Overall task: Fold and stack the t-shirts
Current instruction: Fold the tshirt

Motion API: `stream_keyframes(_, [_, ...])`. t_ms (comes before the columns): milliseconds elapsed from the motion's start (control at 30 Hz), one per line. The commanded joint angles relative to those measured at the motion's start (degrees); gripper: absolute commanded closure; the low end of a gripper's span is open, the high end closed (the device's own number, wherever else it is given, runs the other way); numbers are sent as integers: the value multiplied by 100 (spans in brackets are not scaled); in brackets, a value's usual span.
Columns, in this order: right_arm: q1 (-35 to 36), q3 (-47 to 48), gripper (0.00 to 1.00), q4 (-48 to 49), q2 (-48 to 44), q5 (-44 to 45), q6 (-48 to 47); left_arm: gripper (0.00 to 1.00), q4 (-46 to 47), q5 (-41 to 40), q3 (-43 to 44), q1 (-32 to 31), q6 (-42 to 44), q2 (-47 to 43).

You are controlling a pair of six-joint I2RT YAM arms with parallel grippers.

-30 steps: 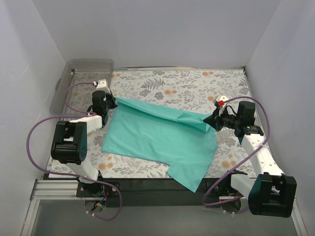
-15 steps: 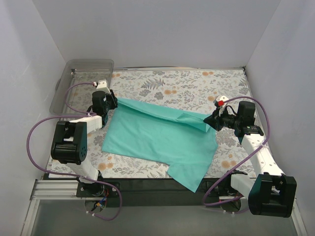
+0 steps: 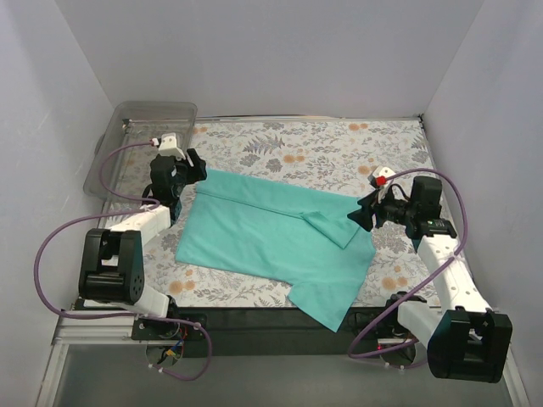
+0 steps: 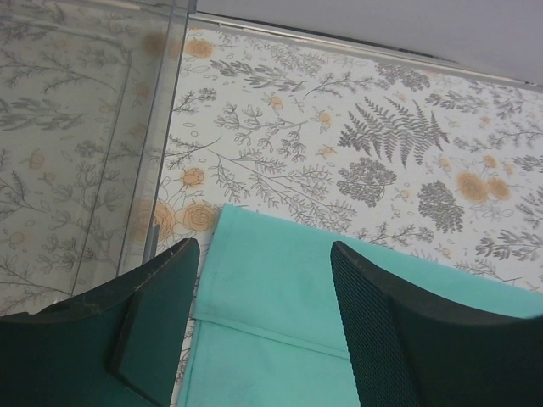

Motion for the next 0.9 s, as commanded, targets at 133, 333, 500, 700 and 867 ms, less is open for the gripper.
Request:
stream_keyframes(133, [-15, 492, 50, -218, 1131, 112, 318, 40, -265, 378, 54, 30, -247, -572])
stream_keyframes(333, [213, 1379, 47, -605, 2555, -142, 240, 40, -1126, 720, 151, 38, -721, -1187])
stream_keyframes(500, [573, 2022, 37, -904, 3348, -81, 56, 37, -2049, 958, -120, 38, -731, -2338])
stream_keyframes(700, [1004, 2426, 32, -1273, 3902, -2, -191, 34, -2831, 1028, -622, 38, -459, -3472])
stream_keyframes(867, [1364, 2611, 31, -1352, 4254, 270, -226, 34, -3245, 923, -868, 38, -371, -4097])
